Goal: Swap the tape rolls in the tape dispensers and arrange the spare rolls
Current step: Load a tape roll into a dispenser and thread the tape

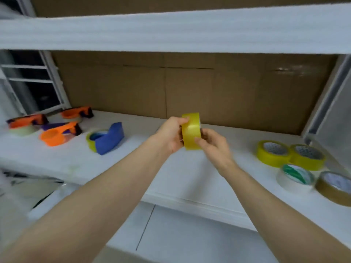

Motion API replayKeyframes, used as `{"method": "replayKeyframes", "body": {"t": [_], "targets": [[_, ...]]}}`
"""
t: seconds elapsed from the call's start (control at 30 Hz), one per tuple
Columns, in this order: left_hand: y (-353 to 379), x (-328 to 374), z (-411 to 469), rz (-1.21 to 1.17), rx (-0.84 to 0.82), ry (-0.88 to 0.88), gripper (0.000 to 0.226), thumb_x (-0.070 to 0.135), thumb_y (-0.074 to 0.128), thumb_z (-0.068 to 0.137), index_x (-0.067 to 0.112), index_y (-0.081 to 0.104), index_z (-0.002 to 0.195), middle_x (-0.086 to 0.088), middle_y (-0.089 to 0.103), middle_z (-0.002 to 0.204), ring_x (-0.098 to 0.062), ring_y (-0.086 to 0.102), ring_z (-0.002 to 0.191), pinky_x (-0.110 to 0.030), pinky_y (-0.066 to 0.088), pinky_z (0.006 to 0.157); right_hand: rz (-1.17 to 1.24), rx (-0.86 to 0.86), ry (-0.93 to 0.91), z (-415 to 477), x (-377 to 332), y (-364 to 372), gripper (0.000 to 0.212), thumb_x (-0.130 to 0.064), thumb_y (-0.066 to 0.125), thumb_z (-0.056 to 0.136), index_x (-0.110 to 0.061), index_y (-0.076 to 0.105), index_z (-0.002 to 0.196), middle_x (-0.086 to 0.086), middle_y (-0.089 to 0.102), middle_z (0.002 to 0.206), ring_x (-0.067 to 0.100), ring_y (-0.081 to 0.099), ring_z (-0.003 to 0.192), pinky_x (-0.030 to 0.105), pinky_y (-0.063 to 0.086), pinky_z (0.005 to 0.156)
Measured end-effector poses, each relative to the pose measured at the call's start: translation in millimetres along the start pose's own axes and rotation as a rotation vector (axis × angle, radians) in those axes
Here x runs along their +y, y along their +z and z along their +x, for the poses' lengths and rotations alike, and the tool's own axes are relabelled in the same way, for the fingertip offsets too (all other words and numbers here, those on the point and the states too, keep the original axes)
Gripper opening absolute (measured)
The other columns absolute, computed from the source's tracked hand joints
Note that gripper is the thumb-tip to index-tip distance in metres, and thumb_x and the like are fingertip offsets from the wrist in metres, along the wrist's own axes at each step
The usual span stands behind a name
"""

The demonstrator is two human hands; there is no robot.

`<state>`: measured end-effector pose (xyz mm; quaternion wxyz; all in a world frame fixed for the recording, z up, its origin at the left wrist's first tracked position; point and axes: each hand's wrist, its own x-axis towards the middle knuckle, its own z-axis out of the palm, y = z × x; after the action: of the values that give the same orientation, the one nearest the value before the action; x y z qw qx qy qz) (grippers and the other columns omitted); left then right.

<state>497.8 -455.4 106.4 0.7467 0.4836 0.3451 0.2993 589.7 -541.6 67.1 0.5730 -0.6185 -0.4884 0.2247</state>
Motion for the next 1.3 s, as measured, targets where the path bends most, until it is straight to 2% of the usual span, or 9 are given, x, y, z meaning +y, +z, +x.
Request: {"method": "replayKeyframes", "body": {"t": [0.1, 0.23, 0.4, 0.53, 0.67, 0.77, 0.93, 1.13, 1.3], "targets": [[-91.3, 22.9, -23.8, -0.002, 0.106, 0.076, 0.018, 0.02, 0.049, 0.096, 0.005, 0.055, 0.103, -0.01, 0.061, 0.089, -0.019, 0.059, 0.076, -0.029, 0.052, 0.059, 0.016, -0.106, -0.019, 8.0, -18.9, 91.4, 0.012, -0.009, 0.056, 0.091, -0.015, 0.062, 0.098, 0.002, 0.065, 0.094, 0.012, 0.057, 0.087, 0.016, 0.044, 0.075], [-200.8, 44.1, -58.5, -0.052, 0.219, 0.136, 0.016, 0.018, 0.053, 0.093, 0.003, 0.059, 0.092, -0.011, 0.063, 0.089, -0.018, 0.063, 0.071, -0.024, 0.056, 0.048, 0.092, -0.185, -0.034, 11.5, -45.9, 200.4, 0.017, -0.009, 0.055, 0.091, -0.005, 0.063, 0.106, 0.0, 0.064, 0.089, 0.01, 0.058, 0.08, 0.008, 0.045, 0.067], [-301.1, 63.1, -80.1, -0.052, 0.317, 0.157, 0.015, 0.014, 0.055, 0.091, 0.005, 0.06, 0.102, -0.009, 0.063, 0.094, -0.018, 0.061, 0.08, -0.027, 0.054, 0.066, 0.179, -0.274, 0.031, 18.4, -70.1, 298.1, 0.015, -0.011, 0.056, 0.092, -0.005, 0.065, 0.102, 0.006, 0.065, 0.09, 0.019, 0.06, 0.086, 0.035, 0.05, 0.085], [-359.4, 73.4, -77.2, -0.065, 0.342, 0.132, 0.015, 0.008, 0.055, 0.087, 0.008, 0.058, 0.102, -0.008, 0.06, 0.092, -0.018, 0.06, 0.078, -0.027, 0.049, 0.076, 0.22, -0.347, 0.106, 36.8, -78.1, 351.1, 0.012, -0.015, 0.054, 0.092, -0.017, 0.063, 0.084, -0.004, 0.062, 0.077, 0.009, 0.057, 0.073, 0.021, 0.047, 0.072], [-401.3, 88.8, -59.0, -0.01, 0.312, 0.115, 0.008, 0.011, 0.052, 0.085, 0.012, 0.057, 0.079, -0.005, 0.057, 0.08, -0.016, 0.056, 0.075, -0.027, 0.046, 0.077, 0.325, -0.299, 0.197, 76.1, -79.6, 392.9, 0.016, -0.018, 0.05, 0.095, -0.016, 0.058, 0.08, -0.004, 0.058, 0.072, 0.007, 0.053, 0.065, 0.018, 0.043, 0.06], [-435.6, 103.6, -33.6, 0.067, 0.408, 0.127, 0.013, 0.015, 0.052, 0.087, 0.012, 0.064, 0.086, -0.001, 0.063, 0.078, -0.015, 0.057, 0.075, -0.029, 0.046, 0.077, 0.424, -0.153, 0.253, 118.8, -75.6, 424.2, 0.006, -0.019, 0.05, 0.095, -0.017, 0.055, 0.093, -0.004, 0.054, 0.076, 0.011, 0.052, 0.074, 0.025, 0.043, 0.073], [-490.0, 115.3, 22.7, 0.54, 0.598, 0.064, 0.027, 0.004, 0.062, 0.084, 0.005, 0.064, 0.111, -0.011, 0.064, 0.098, -0.02, 0.058, 0.085, -0.028, 0.049, 0.072, 0.436, -0.048, 0.344, 185.1, -68.3, 465.6, 0.024, -0.021, 0.05, 0.095, -0.009, 0.059, 0.114, 0.012, 0.062, 0.105, 0.022, 0.053, 0.092, 0.033, 0.046, 0.082], [-532.9, 96.7, 83.9, 1.497, 0.289, -0.024, 0.05, 0.026, 0.067, 0.083, 0.011, 0.053, 0.128, -0.003, 0.056, 0.131, -0.022, 0.053, 0.117, -0.028, 0.04, 0.092, 0.451, -0.006, 0.391, 225.7, -55.3, 492.8, 0.024, -0.014, 0.048, 0.095, -0.004, 0.058, 0.115, 0.008, 0.053, 0.096, 0.01, 0.049, 0.063, 0.011, 0.042, 0.041], [-543.8, 96.3, 109.6, 1.707, 0.14, 0.065, 0.033, 0.017, 0.052, 0.09, 0.018, 0.049, 0.123, -0.007, 0.051, 0.098, -0.025, 0.051, 0.092, -0.03, 0.037, 0.071, 0.503, 0.068, 0.442, 246.8, -47.3, 502.9, 0.028, -0.011, 0.048, 0.096, -0.002, 0.055, 0.121, 0.008, 0.053, 0.097, 0.007, 0.047, 0.06, 0.007, 0.038, 0.033]]}}
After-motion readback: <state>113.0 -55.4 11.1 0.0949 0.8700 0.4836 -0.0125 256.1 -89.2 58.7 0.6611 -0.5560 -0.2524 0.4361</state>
